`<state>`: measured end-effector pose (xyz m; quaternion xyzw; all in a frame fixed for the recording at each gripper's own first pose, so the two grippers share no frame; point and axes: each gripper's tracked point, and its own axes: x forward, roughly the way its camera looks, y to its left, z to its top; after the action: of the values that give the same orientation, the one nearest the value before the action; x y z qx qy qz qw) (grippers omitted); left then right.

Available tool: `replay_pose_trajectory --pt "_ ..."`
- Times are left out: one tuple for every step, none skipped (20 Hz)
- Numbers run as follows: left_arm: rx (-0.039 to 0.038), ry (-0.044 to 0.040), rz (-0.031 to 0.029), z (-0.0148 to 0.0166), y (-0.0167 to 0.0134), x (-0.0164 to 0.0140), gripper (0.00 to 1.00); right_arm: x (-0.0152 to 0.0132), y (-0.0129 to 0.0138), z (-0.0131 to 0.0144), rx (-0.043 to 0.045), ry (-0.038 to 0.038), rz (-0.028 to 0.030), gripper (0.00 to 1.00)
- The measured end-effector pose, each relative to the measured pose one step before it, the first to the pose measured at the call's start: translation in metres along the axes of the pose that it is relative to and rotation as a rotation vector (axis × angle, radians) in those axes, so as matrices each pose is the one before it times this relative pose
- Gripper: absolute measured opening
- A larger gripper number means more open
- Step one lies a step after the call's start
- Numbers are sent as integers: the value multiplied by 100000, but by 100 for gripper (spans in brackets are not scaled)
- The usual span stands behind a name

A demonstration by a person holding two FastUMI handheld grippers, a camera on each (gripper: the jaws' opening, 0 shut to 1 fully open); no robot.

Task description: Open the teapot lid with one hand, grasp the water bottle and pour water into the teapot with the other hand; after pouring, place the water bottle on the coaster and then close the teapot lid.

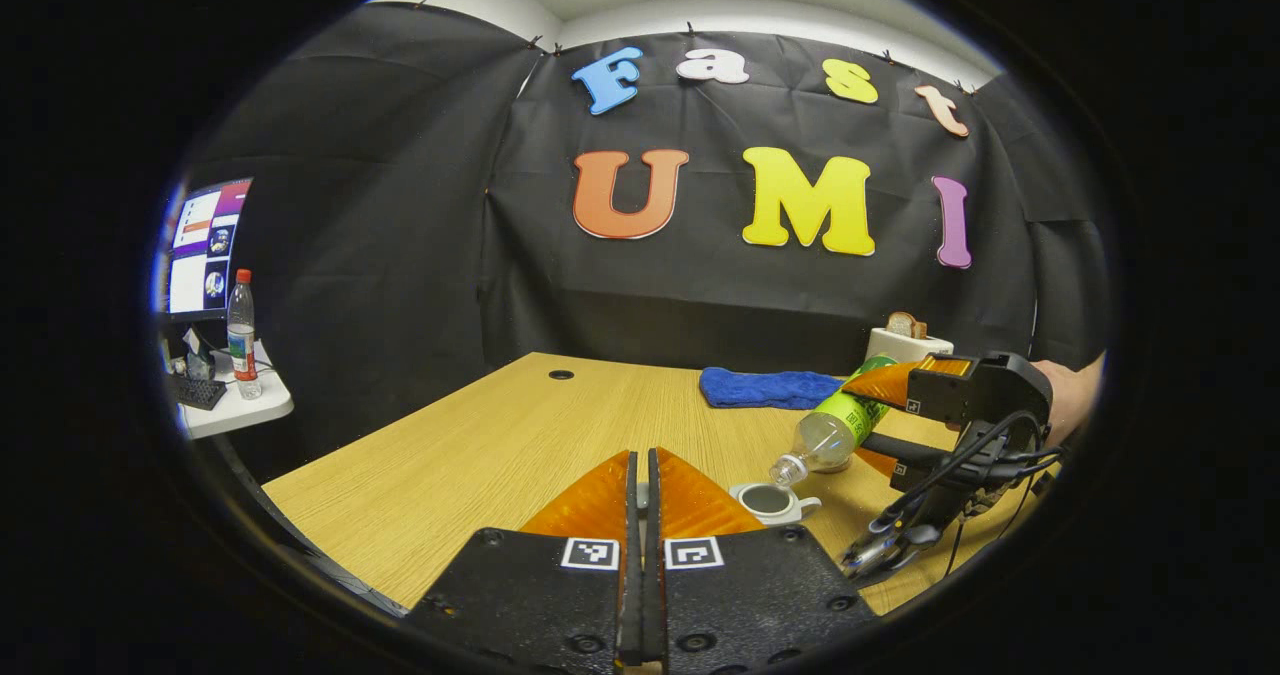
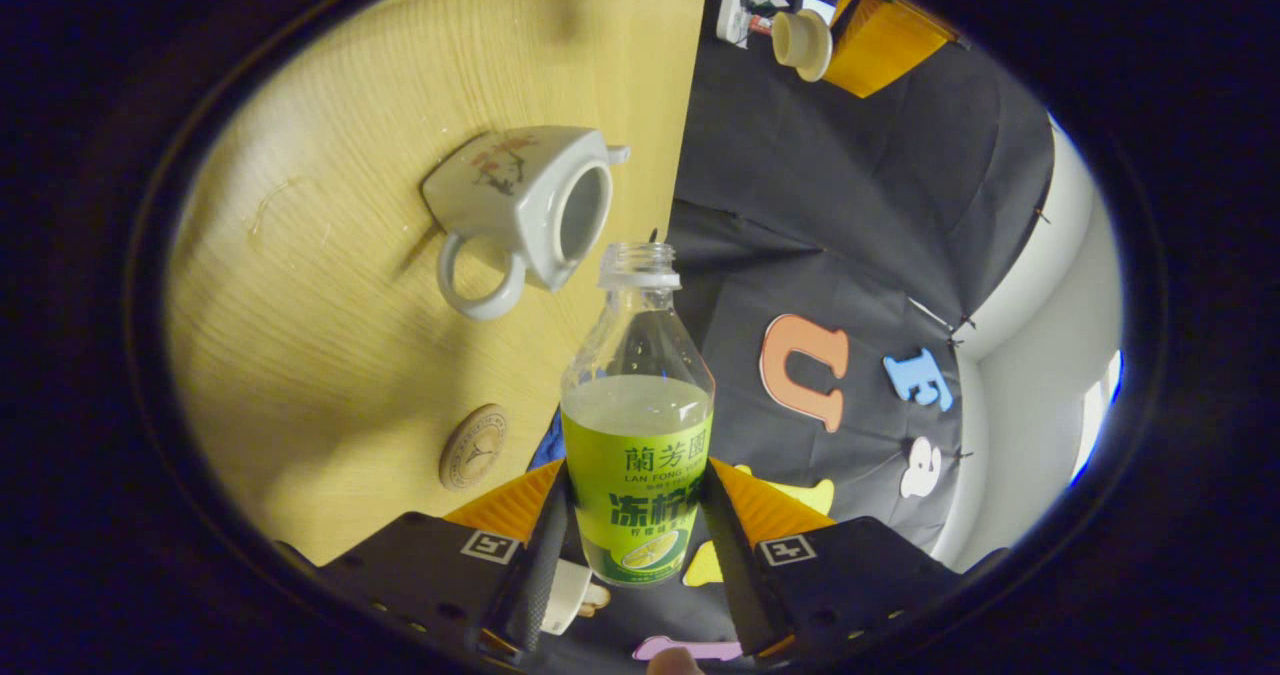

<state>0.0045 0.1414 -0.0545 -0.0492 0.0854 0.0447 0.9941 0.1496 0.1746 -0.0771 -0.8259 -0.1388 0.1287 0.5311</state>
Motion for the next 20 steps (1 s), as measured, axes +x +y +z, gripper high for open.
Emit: replay_pose_trajectory --pt "45 -105 199 33 19 -77 2 0 -152 -45 -1585 -8 -295 71" --pt "14 -27 -30 60 53 5 2 10 -134 0 -1225 -106 -131 71" --pt "-25 -66 -16 32 2 -53 2 -22 -111 78 -686 -116 -205 71" --pt "6 -71 -26 45 -23 -50 2 50 -20 52 -740 -72 -205 71" --pt "52 -115 2 62 -15 -59 2 -21 -113 101 -773 -231 -433 71" --pt "52 17 -121 14 0 52 2 24 -72 19 -888 -115 -443 71" --pt "134 52 -54 1 -46 -28 2 -106 -110 116 -1101 -49 -411 71" --pt "259 59 -21 -21 51 -51 2 2 -74 82 -1085 -218 -251 71" --pt "351 -154 121 93 -35 -4 2 -84 -123 140 -1337 -70 -68 71" --pt "180 -74 151 64 2 -40 3 166 -201 -222 -895 -168 -89 71" --pt "101 -57 0 36 11 -85 2 72 -190 -29 -626 -91 -191 71" --pt "129 -74 -93 -35 -17 23 2 213 -31 -50 -793 -81 -218 71" --pt "244 17 -20 29 -4 44 2 -6 -168 80 -939 -186 -573 71" --pt "258 -63 70 45 25 -17 2 -57 -218 90 -1099 -254 -676 71" --pt "205 -78 88 85 24 -33 2 -184 -121 124 -1245 -82 -428 71" --pt "7 -95 15 10 -87 -114 2 -8 -334 22 -1158 -78 -406 71" --pt "24 -18 -184 -18 -78 37 2 19 -127 18 -838 -287 -105 71" --pt "225 32 11 49 33 15 3 278 -22 -100 -797 110 -89 71" --pt "214 5 -69 -39 -74 -9 3 96 -216 -33 -980 -8 -184 71" --pt "181 -128 26 81 9 -101 2 51 -153 58 -842 -60 -340 71"
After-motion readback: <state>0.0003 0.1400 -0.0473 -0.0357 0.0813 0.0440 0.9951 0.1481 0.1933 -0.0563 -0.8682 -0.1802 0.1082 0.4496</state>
